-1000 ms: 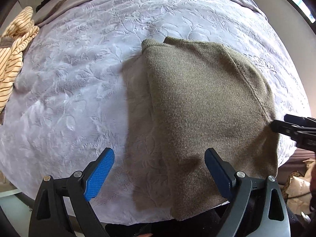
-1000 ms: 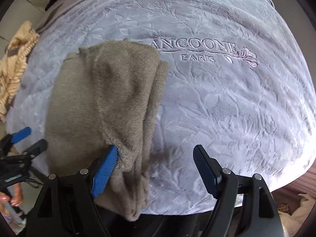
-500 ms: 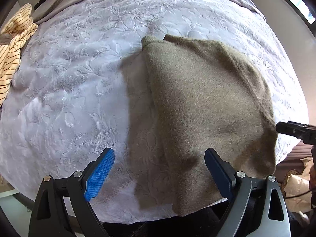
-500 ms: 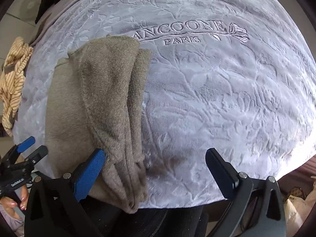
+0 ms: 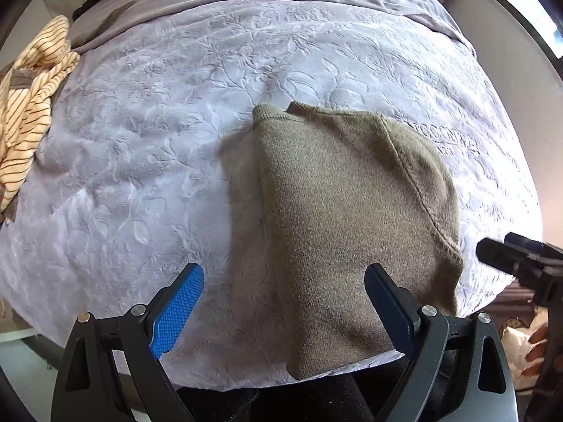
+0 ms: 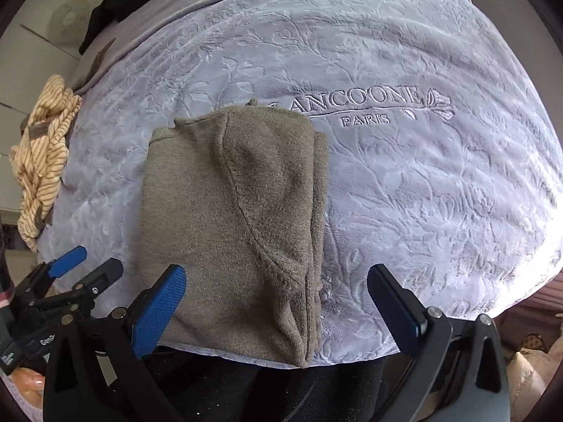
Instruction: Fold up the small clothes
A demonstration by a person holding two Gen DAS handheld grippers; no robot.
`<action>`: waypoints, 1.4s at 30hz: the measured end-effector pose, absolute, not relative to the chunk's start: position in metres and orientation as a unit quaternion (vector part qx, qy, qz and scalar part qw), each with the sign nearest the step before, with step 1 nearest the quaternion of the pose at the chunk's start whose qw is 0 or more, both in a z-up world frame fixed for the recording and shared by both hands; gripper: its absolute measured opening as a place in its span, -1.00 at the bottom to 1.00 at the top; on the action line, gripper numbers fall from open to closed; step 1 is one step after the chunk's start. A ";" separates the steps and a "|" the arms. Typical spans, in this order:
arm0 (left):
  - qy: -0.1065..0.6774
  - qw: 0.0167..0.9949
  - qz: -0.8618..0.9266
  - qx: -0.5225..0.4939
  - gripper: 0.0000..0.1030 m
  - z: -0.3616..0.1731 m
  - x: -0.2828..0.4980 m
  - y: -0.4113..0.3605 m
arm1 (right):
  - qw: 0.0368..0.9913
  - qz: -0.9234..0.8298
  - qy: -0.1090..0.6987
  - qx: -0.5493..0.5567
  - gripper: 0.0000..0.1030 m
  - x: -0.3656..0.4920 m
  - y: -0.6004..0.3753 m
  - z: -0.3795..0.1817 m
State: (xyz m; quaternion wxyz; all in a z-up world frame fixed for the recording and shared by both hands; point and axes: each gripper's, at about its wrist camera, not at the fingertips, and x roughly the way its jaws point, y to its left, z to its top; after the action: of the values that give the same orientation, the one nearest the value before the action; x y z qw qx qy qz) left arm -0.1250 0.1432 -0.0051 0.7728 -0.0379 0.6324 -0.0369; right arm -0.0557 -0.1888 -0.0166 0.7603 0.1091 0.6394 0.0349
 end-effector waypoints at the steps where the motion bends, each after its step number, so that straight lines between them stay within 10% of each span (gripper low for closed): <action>1: 0.634 0.772 -0.033 -0.038 0.81 -0.004 -0.125 0.143 | 0.761 0.032 0.640 0.103 0.99 -0.056 -0.186 -0.017; 42: 0.645 0.764 -0.010 -0.032 0.81 -0.003 -0.130 0.142 | 0.761 0.025 0.645 0.063 0.99 -0.055 -0.171 -0.011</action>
State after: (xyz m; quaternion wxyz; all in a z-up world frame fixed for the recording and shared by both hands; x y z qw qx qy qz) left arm -0.1302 0.1421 -0.0032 0.7635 -0.0325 0.6449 -0.0105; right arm -0.0553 -0.1707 -0.0114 0.7615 0.0634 0.6446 0.0246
